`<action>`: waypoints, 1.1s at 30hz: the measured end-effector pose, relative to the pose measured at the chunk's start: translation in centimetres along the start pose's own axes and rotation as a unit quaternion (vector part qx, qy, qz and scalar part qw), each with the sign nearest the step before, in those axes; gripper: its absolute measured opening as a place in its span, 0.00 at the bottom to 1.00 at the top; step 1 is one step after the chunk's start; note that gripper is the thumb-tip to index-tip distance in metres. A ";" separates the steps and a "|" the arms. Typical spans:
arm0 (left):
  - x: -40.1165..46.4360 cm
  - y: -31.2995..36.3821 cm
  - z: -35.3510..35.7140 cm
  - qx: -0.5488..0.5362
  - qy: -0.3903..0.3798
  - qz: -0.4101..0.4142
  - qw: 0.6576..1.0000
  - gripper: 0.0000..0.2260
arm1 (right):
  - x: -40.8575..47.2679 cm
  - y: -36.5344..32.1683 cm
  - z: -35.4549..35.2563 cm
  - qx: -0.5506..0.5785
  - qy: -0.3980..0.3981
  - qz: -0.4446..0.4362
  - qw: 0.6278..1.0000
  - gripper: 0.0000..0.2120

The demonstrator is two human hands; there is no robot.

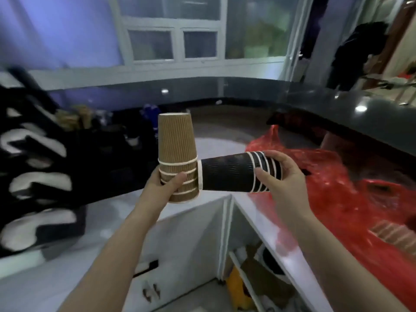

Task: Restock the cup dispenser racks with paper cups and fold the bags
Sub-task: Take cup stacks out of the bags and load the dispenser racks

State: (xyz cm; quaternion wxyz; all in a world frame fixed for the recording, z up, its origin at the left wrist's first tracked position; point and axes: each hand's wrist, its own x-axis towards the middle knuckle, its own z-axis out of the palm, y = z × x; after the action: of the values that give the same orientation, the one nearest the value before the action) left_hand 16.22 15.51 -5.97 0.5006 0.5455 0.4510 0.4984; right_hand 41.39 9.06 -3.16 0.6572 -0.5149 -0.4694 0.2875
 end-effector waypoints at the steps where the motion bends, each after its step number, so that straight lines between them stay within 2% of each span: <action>1: -0.8 0.0 -2.1 0.004 0.036 0.000 0.999 0.19 | -0.6 0.0 1.9 0.007 -0.034 -0.002 0.999 0.21; 2: -2.2 0.2 -5.4 0.014 0.078 0.003 0.997 0.21 | -1.5 -0.1 4.9 0.005 -0.081 -0.008 0.997 0.24; 4: -4.3 0.9 -10.0 0.032 0.112 -0.001 0.993 0.24 | -2.9 -0.7 8.8 -0.036 -0.149 -0.051 0.987 0.30; 8: -10.2 2.5 -20.8 0.023 0.206 0.010 0.978 0.29 | -6.5 -3.2 18.1 -0.070 -0.288 -0.116 0.948 0.37; 12: -15.3 4.2 -28.9 0.035 0.226 0.051 0.972 0.29 | -10.1 -5.7 25.9 -0.046 -0.372 -0.134 0.917 0.44; 14: -17.4 5.2 -33.2 0.041 0.236 0.075 0.968 0.30 | -12.2 -7.1 29.8 -0.043 -0.399 -0.184 0.897 0.43; 16: -19.2 6.2 -38.0 0.052 0.234 0.092 0.967 0.31 | -14.4 -8.4 34.1 -0.036 -0.396 -0.230 0.888 0.40; 20: -22.0 8.3 -47.3 0.071 0.264 0.121 0.954 0.34 | -19.3 -10.8 43.2 0.008 -0.377 -0.247 0.893 0.38; 23: -23.2 8.8 -52.8 0.075 0.282 0.121 0.949 0.40 | -22.2 -10.7 48.8 0.030 -0.370 -0.214 0.904 0.37; 24: -23.3 8.8 -54.3 0.077 0.291 0.113 0.947 0.40 | -22.9 -10.3 50.3 0.035 -0.368 -0.195 0.908 0.36; 27: -23.0 8.6 -58.6 0.074 0.336 0.100 0.934 0.29 | -23.6 -9.7 54.5 0.035 -0.355 -0.151 0.922 0.38; 30: -22.1 8.4 -62.9 0.106 0.361 0.091 0.922 0.28 | -22.8 -9.2 58.3 0.060 -0.326 -0.101 0.938 0.38; 33: -20.6 8.3 -65.9 0.190 0.350 0.073 0.914 0.31 | -21.7 -8.7 61.2 0.104 -0.311 -0.053 0.943 0.37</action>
State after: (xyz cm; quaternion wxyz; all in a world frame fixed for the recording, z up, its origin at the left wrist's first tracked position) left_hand -51.42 0.68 0.52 0.1595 0.4526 0.6426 0.5973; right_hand -23.96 12.64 -0.15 0.5424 -0.3035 -0.6445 0.4453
